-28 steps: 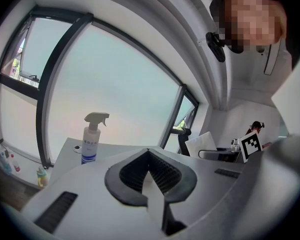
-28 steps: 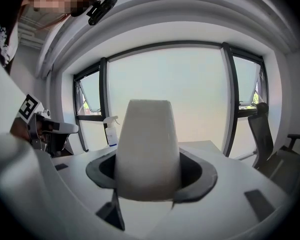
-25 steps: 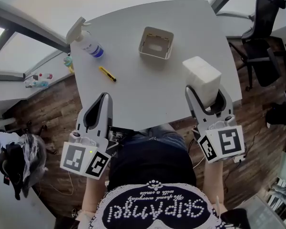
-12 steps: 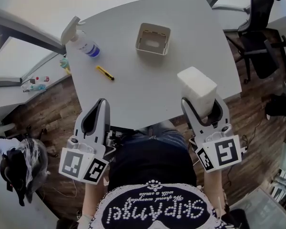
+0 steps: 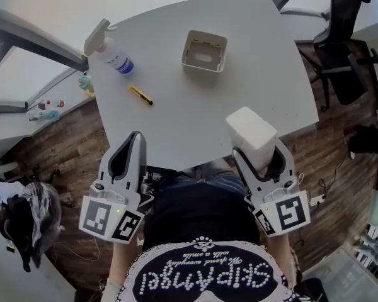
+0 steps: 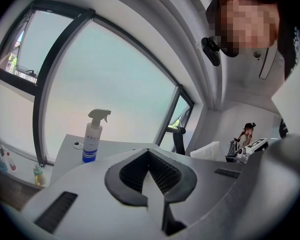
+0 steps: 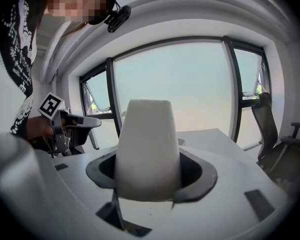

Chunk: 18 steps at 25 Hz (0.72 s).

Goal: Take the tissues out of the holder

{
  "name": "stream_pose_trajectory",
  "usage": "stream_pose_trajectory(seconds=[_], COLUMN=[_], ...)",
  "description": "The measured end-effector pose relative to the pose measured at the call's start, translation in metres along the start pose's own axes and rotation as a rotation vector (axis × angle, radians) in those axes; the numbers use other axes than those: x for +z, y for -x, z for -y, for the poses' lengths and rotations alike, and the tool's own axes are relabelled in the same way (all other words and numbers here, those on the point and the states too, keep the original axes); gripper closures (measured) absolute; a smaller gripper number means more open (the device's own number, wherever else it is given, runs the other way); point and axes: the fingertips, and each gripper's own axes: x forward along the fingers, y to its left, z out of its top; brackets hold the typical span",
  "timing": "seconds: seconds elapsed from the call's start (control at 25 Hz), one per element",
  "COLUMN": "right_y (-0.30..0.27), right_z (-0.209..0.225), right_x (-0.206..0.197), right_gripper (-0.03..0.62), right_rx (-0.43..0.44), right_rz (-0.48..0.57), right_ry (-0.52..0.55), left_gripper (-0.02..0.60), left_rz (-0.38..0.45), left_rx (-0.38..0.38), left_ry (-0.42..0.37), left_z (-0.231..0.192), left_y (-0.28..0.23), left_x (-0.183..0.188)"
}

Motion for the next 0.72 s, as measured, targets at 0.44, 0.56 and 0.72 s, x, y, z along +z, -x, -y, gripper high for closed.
stream_pose_trajectory(seconds=[0.44, 0.56, 0.72], right_y=[0.009, 0.011, 0.014], right_z=[-0.018, -0.02, -0.02], right_x=[-0.018, -0.021, -0.024], right_gripper=[0.315, 0.315, 0.313], right_rx=[0.042, 0.046, 0.052], right_rz=[-0.021, -0.026, -0.032], right_ry=[-0.035, -0.035, -0.039], left_gripper=[0.58, 0.58, 0.58], left_rz=[0.021, 0.02, 0.026], left_rx=[0.018, 0.016, 0.018], left_ry=[-0.019, -0.017, -0.02], left_z=[0.0, 0.001, 0.002], left_y=[0.008, 0.007, 0.006], left_x=[0.001, 0.001, 0.002])
